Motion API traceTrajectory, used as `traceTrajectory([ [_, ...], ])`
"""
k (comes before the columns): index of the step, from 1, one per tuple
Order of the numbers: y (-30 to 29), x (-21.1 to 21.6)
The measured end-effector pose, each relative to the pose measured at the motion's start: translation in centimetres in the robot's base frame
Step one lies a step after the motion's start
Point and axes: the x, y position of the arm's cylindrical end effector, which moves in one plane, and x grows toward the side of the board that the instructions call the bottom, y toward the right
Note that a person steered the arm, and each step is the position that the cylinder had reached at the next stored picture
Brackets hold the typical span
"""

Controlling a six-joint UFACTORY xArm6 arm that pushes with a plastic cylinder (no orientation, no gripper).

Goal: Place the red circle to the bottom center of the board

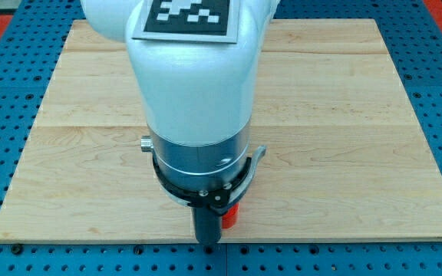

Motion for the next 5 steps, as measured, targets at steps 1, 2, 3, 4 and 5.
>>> traceTrajectory([
  [1, 0.4, -0.1],
  [2, 5.0, -0.1],
  [3, 11.4, 0.0],
  [4, 12.5, -0.1],
  [5, 12.8, -0.3],
])
